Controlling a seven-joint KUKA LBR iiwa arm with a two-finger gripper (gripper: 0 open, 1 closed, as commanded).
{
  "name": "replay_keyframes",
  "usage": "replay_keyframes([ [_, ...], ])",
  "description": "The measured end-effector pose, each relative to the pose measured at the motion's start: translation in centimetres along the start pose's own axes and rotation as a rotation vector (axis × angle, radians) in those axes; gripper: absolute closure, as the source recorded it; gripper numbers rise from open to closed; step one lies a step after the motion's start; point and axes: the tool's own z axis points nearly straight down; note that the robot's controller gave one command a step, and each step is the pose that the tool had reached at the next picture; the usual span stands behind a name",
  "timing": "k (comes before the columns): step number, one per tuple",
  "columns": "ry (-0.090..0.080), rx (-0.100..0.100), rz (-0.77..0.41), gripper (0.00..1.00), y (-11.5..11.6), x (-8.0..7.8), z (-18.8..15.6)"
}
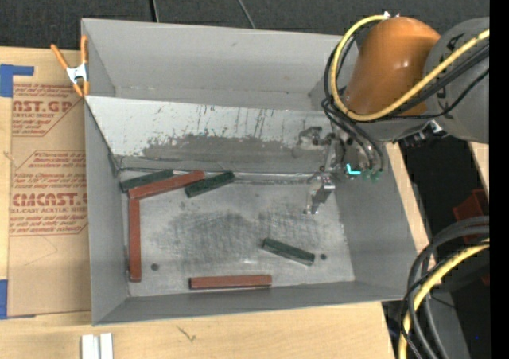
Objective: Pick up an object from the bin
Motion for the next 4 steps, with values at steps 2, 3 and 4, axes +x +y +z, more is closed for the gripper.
replay_keyframes([
  [2, -0.012, 0.001, -0.047, 0.00, 0.3, 1.4, 6.4],
  [3, 0.001, -0.001, 0.029, 0.00, 1.9, 4.1, 8.7],
  [4, -0.011, 0.001, -0.037, 1.00, 0.5, 2.7, 12.5],
])
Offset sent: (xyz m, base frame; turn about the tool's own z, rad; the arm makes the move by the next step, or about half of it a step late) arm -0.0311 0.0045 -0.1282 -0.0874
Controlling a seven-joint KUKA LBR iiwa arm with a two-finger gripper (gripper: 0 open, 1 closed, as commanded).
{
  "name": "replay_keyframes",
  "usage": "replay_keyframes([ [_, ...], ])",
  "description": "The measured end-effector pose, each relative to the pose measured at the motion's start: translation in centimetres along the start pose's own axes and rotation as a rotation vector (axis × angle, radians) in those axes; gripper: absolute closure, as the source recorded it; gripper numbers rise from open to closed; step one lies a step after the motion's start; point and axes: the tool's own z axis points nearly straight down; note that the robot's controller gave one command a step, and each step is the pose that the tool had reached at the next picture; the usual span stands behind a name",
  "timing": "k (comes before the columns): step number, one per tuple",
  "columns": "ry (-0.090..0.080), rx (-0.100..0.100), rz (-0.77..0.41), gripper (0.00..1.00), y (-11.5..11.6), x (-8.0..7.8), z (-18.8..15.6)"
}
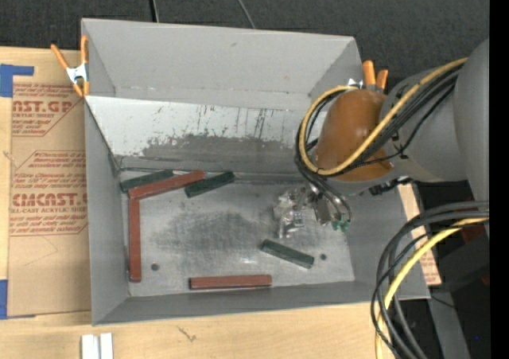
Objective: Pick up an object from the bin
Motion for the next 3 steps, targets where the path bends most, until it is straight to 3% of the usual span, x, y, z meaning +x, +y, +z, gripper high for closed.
replay_keyframes([
  [1, 0.000, 0.000, 0.000, 1.00, 0.0, 0.0, 0.0],
  [2, 0.005, 0.000, -0.051, 1.00, 0.1, -0.7, -3.9],
  [3, 0.005, -0.001, -0.040, 0.00, -0.7, -0.5, -4.6],
])
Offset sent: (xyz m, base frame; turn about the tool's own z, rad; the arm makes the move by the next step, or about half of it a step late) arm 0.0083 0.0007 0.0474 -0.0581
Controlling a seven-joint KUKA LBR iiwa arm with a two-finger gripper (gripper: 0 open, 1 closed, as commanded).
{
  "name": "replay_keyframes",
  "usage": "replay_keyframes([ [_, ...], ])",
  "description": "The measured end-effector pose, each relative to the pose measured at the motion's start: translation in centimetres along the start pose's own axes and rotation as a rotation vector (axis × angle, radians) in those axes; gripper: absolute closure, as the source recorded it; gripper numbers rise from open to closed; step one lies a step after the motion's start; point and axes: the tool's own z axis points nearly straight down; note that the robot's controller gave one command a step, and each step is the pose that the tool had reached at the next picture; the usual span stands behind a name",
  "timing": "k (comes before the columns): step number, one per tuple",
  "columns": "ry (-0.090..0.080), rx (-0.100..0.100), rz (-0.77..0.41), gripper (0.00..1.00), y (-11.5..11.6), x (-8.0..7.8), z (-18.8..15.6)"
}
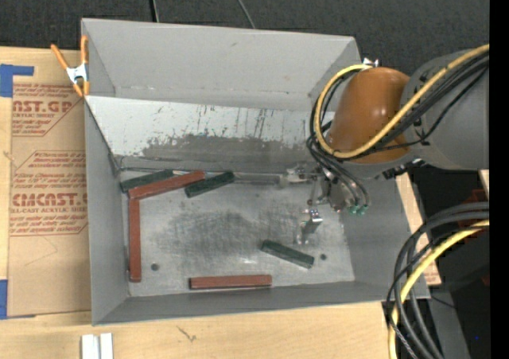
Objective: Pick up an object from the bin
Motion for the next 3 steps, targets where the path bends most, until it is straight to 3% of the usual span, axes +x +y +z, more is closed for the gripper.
replay_keyframes([
  [1, -0.001, 0.000, 0.000, 0.00, 0.0, 0.0, -0.1],
  [2, 0.006, -0.001, 0.003, 1.00, 0.6, 7.3, 4.8],
  [3, 0.006, 0.000, 0.003, 1.00, 0.7, 7.3, 4.9],
])
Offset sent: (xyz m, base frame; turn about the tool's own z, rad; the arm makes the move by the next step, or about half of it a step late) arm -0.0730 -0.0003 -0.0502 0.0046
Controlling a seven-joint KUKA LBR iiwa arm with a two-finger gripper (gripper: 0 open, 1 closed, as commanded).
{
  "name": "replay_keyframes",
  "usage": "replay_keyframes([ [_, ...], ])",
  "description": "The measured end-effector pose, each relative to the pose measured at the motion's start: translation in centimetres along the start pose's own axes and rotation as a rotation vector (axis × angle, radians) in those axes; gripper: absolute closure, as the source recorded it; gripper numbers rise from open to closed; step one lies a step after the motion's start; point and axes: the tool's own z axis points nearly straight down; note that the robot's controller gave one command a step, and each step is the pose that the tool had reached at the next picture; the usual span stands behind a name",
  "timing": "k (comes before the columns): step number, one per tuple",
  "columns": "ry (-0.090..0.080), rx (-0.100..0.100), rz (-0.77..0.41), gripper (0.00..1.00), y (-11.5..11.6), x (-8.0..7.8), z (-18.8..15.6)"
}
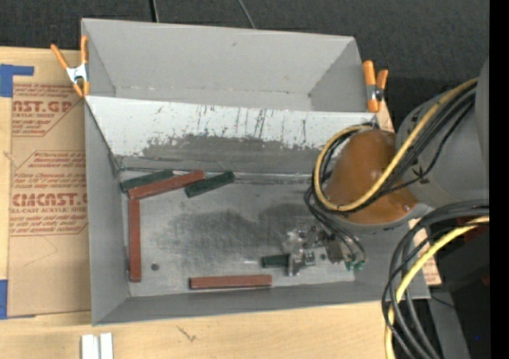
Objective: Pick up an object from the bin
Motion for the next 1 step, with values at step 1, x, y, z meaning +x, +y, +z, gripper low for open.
replay_keyframes([
  [1, -0.009, 0.002, 0.001, 1.00, -1.12, -0.83, -13.89],
])
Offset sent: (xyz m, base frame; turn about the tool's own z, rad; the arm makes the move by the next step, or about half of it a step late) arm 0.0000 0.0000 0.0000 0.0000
